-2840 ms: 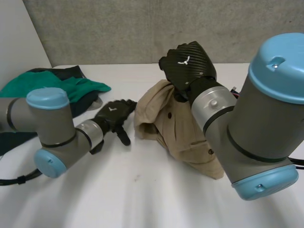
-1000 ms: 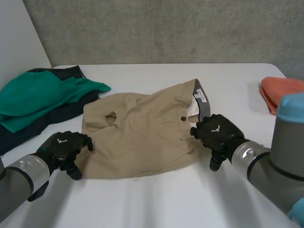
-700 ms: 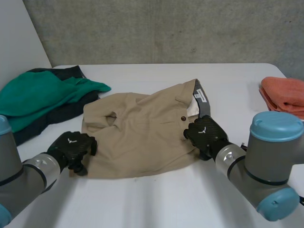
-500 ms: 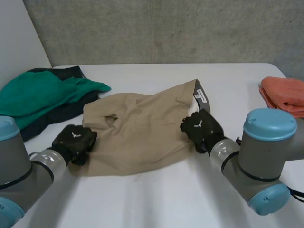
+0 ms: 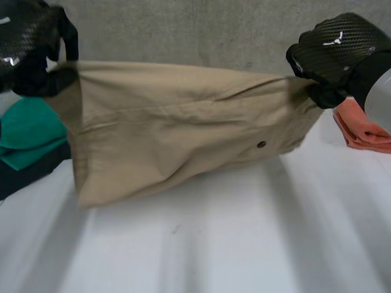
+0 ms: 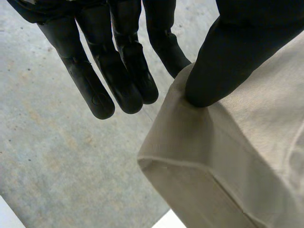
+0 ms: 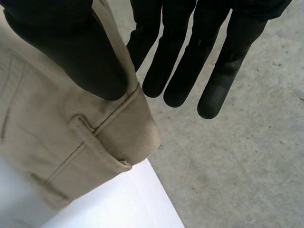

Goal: Fold the laundry.

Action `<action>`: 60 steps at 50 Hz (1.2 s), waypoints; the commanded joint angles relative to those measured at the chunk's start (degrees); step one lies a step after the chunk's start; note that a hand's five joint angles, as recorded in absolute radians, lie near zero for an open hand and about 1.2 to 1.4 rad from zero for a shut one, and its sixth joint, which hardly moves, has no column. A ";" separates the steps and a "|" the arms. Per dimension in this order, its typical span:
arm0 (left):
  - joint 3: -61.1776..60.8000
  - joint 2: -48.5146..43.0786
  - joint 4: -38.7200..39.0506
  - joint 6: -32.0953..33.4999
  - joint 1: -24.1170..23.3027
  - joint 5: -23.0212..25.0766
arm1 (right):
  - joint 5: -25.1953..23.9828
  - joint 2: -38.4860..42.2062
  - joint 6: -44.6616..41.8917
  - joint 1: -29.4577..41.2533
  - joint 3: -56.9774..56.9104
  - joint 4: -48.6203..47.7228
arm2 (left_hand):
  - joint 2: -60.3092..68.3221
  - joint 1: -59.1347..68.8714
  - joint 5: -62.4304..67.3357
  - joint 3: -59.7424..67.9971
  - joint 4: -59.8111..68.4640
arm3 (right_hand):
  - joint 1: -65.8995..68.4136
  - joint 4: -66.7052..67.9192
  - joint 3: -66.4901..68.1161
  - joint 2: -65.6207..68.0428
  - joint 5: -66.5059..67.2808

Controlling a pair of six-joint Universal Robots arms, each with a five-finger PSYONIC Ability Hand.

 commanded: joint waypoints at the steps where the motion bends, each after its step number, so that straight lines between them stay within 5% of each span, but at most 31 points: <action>1: 3.29 -13.14 -1.45 0.30 -2.11 -0.40 | -1.67 10.37 -2.86 1.22 -1.62 4.61 | 11.55 13.83 13.52 11.97 11.42 | 17.47 11.64 12.13 12.96 12.71; 11: 23.28 -40.12 2.49 7.77 -5.45 -5.31 | 5.26 28.21 2.40 3.15 -11.88 -10.21 | 11.55 13.83 13.52 11.97 11.42 | 17.47 11.64 12.13 12.96 12.71; 18: 46.15 -42.70 19.67 4.63 -6.68 -8.92 | 9.49 28.33 7.06 3.16 -24.28 -36.55 | 11.55 13.83 13.52 11.97 11.42 | 17.47 11.64 12.13 12.96 12.71; 23: 51.46 -41.20 32.02 -1.00 -6.51 -8.31 | 8.26 25.33 8.74 2.81 -24.04 -53.12 | 11.55 13.83 13.52 11.97 11.42 | 17.47 11.64 12.13 12.96 12.71; 29: 48.13 -39.80 26.51 -2.15 -6.42 -7.51 | 5.89 24.63 7.68 2.81 -22.10 -49.63 | 11.55 13.83 13.52 11.97 11.42 | 17.47 11.64 12.13 12.96 12.71; 41: 11.32 -31.53 24.82 -1.45 -6.07 -7.43 | 1.76 22.87 5.31 3.16 0.38 -38.64 | 11.55 13.83 13.52 11.97 11.42 | 17.47 11.64 12.13 12.96 12.71; 52: -3.21 -46.55 32.04 7.24 -6.86 -5.32 | 2.02 32.62 0.13 2.89 16.04 -39.25 | 11.55 13.83 13.52 11.97 11.42 | 17.47 11.64 12.13 12.96 12.71; 57: -2.77 -46.39 28.26 13.56 -7.74 -6.02 | 2.90 30.88 -0.14 2.81 18.24 -38.37 | -43.69 -41.41 -41.72 -43.27 -43.81 | 17.47 11.64 12.13 12.96 12.71; 60: -2.77 -44.37 27.46 14.63 -7.65 -6.81 | 2.90 28.85 0.56 2.63 19.38 -38.37 | -45.62 -43.34 -43.64 -45.20 -45.74 | 17.47 11.64 12.13 12.96 12.71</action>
